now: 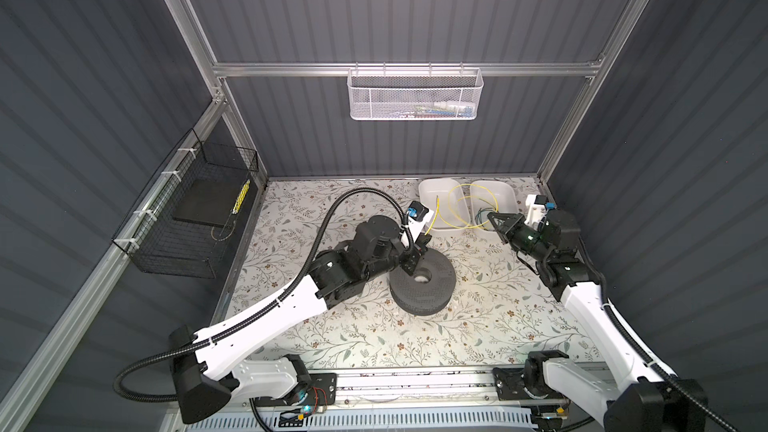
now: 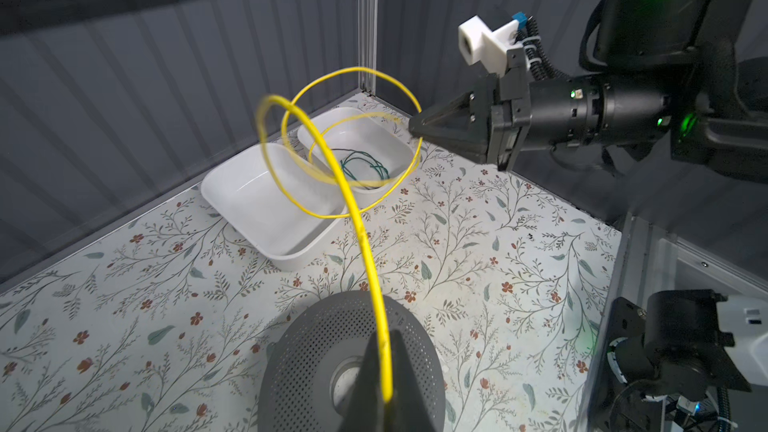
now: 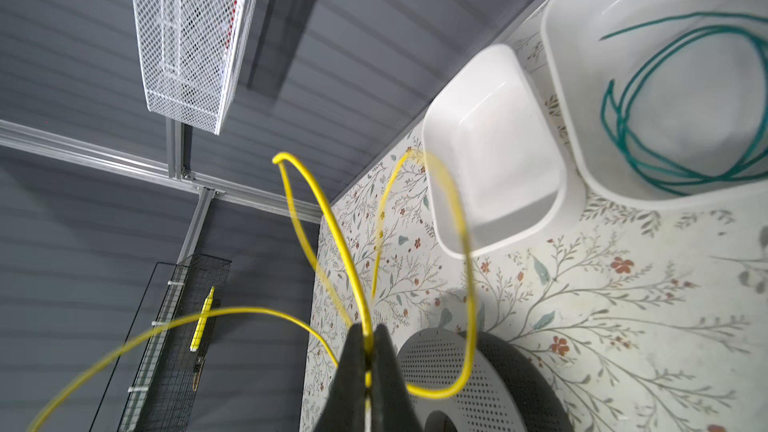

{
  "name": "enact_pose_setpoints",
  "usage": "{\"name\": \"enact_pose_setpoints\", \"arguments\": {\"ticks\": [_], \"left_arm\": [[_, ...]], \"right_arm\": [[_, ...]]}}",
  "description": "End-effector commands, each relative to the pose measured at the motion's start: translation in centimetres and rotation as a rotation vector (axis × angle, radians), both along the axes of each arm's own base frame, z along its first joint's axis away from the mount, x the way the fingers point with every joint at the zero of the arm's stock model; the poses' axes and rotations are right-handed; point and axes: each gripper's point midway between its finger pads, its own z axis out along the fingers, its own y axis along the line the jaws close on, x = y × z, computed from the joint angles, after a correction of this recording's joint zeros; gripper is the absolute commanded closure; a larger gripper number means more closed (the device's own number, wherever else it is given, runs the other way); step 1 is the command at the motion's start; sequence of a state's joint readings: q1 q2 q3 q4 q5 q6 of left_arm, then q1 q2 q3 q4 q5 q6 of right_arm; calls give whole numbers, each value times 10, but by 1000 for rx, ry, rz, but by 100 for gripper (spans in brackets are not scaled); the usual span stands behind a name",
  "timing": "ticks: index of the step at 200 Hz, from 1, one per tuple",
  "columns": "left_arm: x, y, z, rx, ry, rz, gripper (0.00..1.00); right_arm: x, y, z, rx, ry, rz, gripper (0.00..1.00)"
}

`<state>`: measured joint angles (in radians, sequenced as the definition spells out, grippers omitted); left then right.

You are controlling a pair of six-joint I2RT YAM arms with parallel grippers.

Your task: Wrap the cables

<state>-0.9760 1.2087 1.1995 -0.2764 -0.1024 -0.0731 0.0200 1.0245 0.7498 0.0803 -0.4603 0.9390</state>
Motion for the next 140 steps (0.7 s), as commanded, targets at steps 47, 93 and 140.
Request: {"name": "enact_pose_setpoints", "arguments": {"ticks": [47, 93, 140], "left_arm": [[18, 68, -51, 171, 27, 244, 100], [27, 98, -72, 283, 4, 375, 100], [39, 121, -94, 491, -27, 470, 100]], "right_arm": [[-1, -58, 27, 56, -54, -130, 100], [0, -95, 49, 131, -99, -219, 100], [1, -130, 74, 196, -150, -299, 100]]}}
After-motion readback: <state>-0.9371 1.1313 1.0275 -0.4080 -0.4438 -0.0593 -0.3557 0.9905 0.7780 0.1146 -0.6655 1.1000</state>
